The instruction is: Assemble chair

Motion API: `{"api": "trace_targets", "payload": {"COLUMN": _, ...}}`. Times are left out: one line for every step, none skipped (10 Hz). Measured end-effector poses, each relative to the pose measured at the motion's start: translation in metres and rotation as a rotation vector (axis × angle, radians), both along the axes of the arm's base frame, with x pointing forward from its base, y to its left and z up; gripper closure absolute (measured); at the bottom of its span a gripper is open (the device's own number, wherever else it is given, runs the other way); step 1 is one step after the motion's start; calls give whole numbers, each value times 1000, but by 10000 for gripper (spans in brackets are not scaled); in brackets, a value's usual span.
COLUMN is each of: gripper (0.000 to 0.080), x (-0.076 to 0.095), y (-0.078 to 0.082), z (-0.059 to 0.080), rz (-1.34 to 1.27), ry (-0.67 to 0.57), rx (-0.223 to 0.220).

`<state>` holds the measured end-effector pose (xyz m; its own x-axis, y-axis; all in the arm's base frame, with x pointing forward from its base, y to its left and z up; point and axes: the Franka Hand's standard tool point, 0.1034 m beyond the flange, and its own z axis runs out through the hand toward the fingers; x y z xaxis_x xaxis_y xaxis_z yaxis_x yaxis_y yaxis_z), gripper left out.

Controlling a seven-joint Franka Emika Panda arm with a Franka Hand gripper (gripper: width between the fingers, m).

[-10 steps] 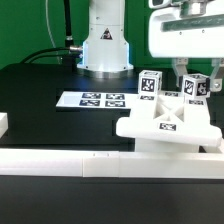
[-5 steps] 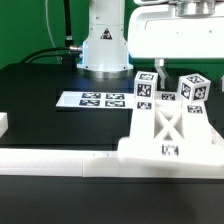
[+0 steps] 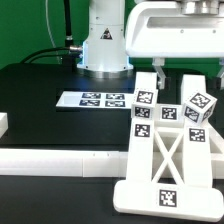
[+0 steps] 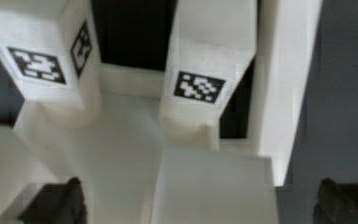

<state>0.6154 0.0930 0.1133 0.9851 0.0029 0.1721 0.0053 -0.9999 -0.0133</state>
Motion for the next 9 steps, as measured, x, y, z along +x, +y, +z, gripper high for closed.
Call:
{"api": "trace_targets", "payload": {"gripper": 151, "x": 3, "y": 2, "z": 5, "rz": 6, "ry": -1, "rx": 2}}
{"api": "trace_targets", "payload": {"gripper": 151, "x": 5, "y": 2, "z": 12, "rz": -10, "ry": 3, "rx": 10}}
{"api": "trace_targets", "payload": {"gripper": 151, "x": 8, "y": -4, "z": 23, "rz": -21, "ry": 18, "rx": 19}}
{"api": "trace_targets", "payload": {"gripper": 151, "x": 12, "y": -10, "z": 36, "rz": -33, "ry": 25, "rx": 28}}
{"api": "trace_targets", "payload": {"gripper": 151, "x": 16, "y": -18, "z": 44, "rz": -35, "ry": 12, "rx": 30}}
{"api": "trace_targets", "payload": {"gripper": 151, "x": 16, "y": -30, "z": 43, "rz": -43, "ry": 2, "rx": 25}}
{"api": "trace_targets", "payload": {"gripper": 151, "x": 11, "y": -32, "z": 36, "rz": -53, "ry": -2, "rx": 22}}
{"api": "trace_targets", "payload": {"gripper": 151, "x": 5, "y": -27, "z": 29, "rz": -63, "ry": -5, "rx": 23}}
{"api": "trace_targets", "payload": {"gripper": 151, "x": 0, "y": -24, "z": 24, "rz": -60, "ry": -1, "rx": 21}}
